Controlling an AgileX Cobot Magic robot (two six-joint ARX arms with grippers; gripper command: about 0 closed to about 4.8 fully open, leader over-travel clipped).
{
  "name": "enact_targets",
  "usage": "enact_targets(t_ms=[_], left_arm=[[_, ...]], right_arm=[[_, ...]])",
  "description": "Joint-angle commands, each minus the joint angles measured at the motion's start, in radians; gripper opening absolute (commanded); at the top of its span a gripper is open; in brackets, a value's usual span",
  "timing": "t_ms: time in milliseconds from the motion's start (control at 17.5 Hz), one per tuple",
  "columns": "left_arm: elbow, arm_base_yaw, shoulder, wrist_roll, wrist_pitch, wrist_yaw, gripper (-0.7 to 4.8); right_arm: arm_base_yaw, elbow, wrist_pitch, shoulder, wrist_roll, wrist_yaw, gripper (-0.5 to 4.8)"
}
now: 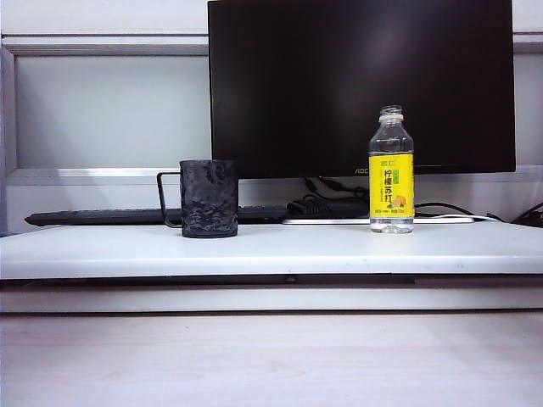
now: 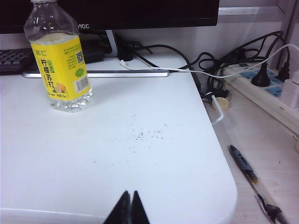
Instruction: Carefully pick up the bottle and pour some water from the bottle into the cup.
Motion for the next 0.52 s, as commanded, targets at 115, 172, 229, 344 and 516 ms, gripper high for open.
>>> enact_targets(t_ms=[115, 172, 229, 344, 516], left_arm=[[0.001, 0.0, 0.0, -0.003, 0.009, -0.001, -0.05], [0.001, 0.0, 0.0, -0.003, 0.009, -0.001, -0.05], [0.001, 0.0, 0.0, -0.003, 0.009, -0.001, -0.05], [0.002, 0.0, 0.0, -0.031, 0.027, 0.008, -0.04], [0.063, 0.0, 0.0, -0.149, 0.098, 0.026, 1.87]], right_arm=[[0.0, -0.003, 0.012, 0.0, 0.003, 0.003, -0.01], [0.0, -0.003, 0.011, 0.0, 0.003, 0.003, -0.01], [0.0, -0.003, 0.01, 0.0, 0.003, 0.003, -0.01], [0.002, 0.004, 0.034, 0.0, 0.004, -0.02, -0.01], [0.002, 0.135, 0.038, 0.0, 0.006, -0.082, -0.01]])
